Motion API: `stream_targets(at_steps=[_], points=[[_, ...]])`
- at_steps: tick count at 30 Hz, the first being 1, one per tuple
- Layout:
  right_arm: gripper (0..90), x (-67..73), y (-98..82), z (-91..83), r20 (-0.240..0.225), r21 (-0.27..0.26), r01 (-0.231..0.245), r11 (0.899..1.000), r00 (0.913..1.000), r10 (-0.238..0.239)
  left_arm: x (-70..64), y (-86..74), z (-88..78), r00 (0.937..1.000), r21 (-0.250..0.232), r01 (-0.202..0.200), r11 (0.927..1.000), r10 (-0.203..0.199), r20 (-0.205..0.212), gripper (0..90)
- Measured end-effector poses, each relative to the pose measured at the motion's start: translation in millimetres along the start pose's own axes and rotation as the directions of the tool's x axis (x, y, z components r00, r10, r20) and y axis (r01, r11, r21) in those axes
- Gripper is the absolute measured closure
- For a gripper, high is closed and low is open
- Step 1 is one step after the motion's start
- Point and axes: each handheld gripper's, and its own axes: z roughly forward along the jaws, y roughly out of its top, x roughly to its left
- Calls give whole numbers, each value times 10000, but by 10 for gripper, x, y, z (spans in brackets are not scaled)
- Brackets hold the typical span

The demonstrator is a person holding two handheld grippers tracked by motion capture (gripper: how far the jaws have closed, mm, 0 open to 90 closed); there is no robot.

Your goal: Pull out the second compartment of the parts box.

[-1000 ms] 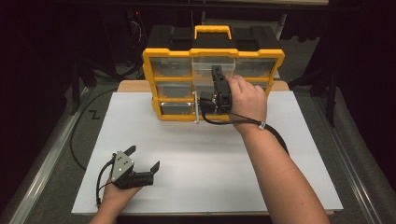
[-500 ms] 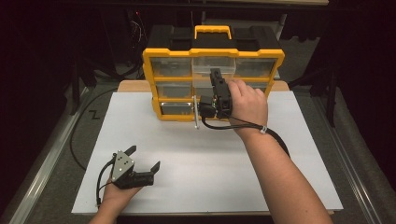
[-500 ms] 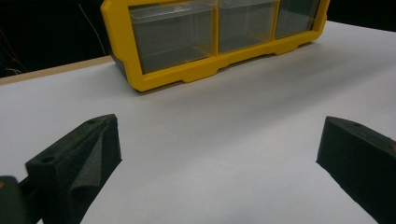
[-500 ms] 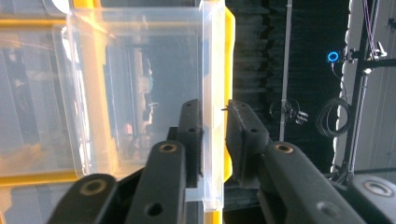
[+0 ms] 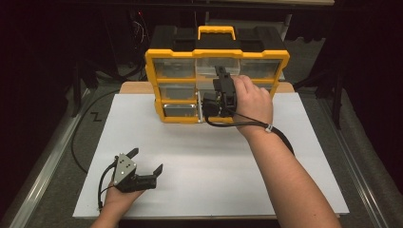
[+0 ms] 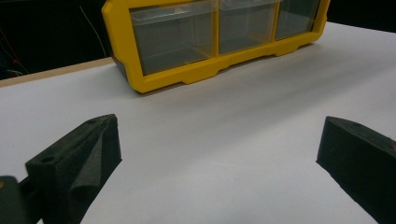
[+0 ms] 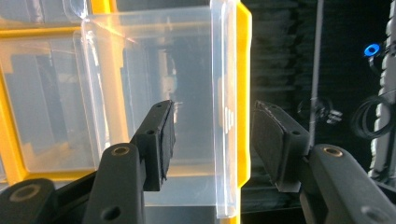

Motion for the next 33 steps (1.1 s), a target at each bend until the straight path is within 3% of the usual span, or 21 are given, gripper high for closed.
stream_targets(at_steps=[7,15,22,33], points=[[589,0,-34,35,-177,337,12,9994,9998,-6,2,0,-3,10000,-26,30,10000,-30,-16,5],[786,5,-24,24,478,485,93,9988,9988,-116,6,0,-1,10000,-21,33,10000,-33,-22,5],[795,13,-23,-56,603,352,329,9988,9976,-349,6,-1,-5,10000,-20,38,10000,-38,-55,5],[795,48,-25,-338,822,43,245,9997,9963,-248,5,4,-30,9999,-48,74,10000,-75,-107,5]])
